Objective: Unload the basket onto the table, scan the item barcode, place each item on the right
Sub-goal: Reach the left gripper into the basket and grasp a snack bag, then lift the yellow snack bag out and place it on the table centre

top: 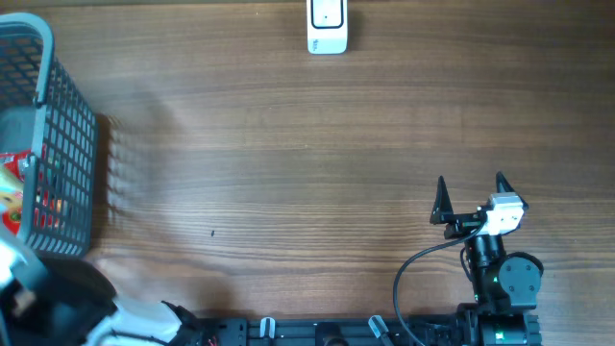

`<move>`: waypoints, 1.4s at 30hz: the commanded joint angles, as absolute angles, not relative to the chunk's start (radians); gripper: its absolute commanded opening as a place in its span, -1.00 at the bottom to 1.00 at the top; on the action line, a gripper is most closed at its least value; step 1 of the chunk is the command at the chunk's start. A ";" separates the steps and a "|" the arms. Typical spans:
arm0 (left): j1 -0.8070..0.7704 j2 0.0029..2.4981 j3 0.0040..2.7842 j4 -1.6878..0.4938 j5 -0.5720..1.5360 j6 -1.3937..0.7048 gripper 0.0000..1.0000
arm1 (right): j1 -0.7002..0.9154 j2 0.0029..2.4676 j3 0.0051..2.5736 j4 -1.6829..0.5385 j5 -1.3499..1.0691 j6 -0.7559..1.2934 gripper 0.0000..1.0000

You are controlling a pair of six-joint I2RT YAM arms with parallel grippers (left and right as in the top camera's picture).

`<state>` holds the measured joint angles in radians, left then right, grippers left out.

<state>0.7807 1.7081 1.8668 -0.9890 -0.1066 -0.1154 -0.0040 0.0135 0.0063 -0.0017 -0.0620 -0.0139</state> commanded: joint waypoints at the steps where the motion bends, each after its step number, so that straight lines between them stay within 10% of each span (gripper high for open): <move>1: 0.776 1.542 1.891 -0.929 -0.101 -0.139 -0.92 | -0.009 0.007 0.006 0.001 -0.056 -0.024 0.99; 12: 0.646 1.379 1.891 -0.689 0.456 -0.461 -0.92 | -0.009 0.007 0.006 0.001 -0.056 -0.024 0.99; 26: 0.016 1.553 1.884 -1.128 0.198 -0.331 -0.92 | -0.009 0.007 0.006 0.001 -0.056 -0.024 0.99; 42: -0.285 1.986 1.729 -1.327 -0.073 -0.382 -0.92 | -0.009 0.007 0.006 0.001 -0.056 -0.024 0.99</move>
